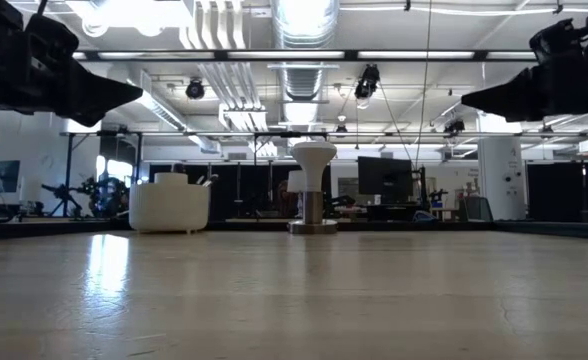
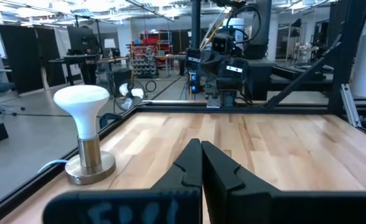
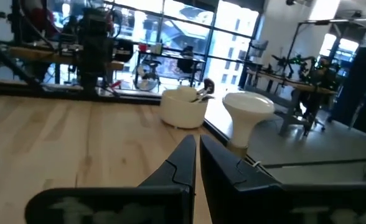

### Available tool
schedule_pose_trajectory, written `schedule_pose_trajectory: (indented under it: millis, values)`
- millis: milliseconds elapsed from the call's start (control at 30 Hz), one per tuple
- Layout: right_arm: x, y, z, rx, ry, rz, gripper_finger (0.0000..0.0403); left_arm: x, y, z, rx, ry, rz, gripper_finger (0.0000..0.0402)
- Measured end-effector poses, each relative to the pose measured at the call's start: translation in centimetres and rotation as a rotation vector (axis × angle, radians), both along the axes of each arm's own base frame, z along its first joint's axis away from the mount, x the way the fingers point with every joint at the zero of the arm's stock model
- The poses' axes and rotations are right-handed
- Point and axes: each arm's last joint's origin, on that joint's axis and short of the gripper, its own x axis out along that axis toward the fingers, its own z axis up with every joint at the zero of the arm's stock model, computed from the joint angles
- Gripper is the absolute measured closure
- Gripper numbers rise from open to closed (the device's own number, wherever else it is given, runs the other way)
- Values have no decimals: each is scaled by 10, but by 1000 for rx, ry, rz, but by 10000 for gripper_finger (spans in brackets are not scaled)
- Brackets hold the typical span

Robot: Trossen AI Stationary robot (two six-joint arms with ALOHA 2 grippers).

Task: Put items in baskets/containers
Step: Return to Home Position

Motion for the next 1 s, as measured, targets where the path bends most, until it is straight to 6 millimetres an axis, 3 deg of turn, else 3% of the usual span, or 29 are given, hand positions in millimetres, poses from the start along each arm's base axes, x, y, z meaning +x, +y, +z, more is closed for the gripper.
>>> schedule_pose_trajectory:
  millis: [300,1000]
  values:
    - [-2,-8,0,86,-34,-67,385,0,0,1,-47,-23,6,402]
    - [0,-8,-5,103,22,-71,385,0,0,2,-67,-34,4,402]
